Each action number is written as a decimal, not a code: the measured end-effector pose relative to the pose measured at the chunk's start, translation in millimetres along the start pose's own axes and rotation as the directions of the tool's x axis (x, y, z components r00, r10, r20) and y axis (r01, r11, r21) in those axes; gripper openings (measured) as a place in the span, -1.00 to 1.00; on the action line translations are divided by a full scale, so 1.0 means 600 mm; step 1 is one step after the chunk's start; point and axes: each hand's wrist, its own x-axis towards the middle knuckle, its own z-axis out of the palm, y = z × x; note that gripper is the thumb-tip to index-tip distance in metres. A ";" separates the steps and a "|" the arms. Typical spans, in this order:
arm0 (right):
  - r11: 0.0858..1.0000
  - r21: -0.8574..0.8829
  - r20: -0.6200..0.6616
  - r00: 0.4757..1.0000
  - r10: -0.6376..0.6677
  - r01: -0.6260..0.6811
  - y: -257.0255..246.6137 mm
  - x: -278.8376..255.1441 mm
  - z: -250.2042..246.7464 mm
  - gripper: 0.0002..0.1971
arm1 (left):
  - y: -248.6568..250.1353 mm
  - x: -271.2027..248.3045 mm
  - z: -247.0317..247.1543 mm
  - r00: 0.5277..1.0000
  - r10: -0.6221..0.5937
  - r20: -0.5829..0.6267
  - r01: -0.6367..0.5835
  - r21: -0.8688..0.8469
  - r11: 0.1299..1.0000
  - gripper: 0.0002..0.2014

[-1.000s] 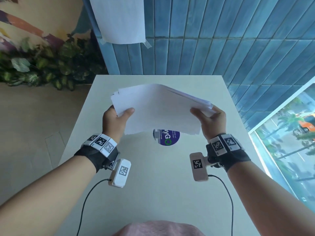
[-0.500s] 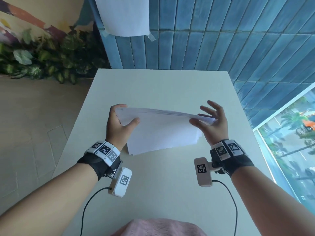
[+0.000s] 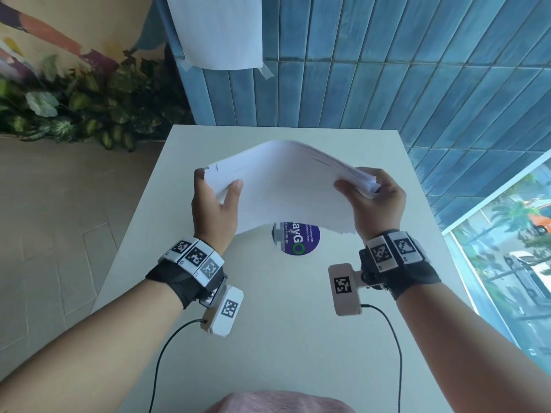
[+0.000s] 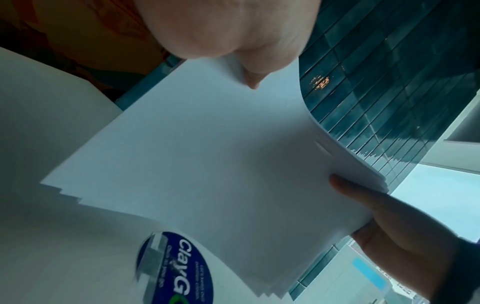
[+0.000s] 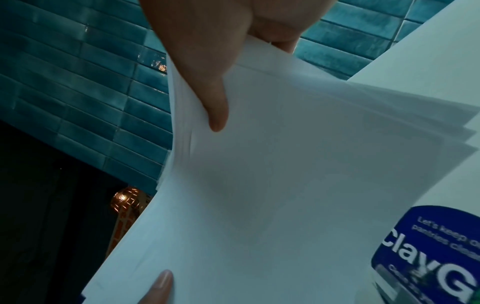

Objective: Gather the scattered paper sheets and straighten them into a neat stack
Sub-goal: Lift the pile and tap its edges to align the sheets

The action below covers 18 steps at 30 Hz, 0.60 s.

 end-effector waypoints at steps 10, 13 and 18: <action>0.990 -0.017 0.123 0.982 0.144 -0.143 0.060 -0.048 -0.016 -0.46 | -0.061 -0.032 -0.026 0.979 -0.187 0.082 0.186 0.019 0.982 -0.45; 0.977 0.029 0.120 0.971 0.206 -0.211 0.071 -0.050 -0.022 -0.45 | -0.079 -0.028 -0.032 0.962 -0.252 0.104 0.253 0.005 0.967 -0.44; 0.987 -0.068 0.153 0.976 0.155 -0.146 0.073 -0.038 -0.023 -0.76 | -0.081 -0.022 -0.031 0.961 -0.246 0.128 0.238 0.074 0.968 -0.65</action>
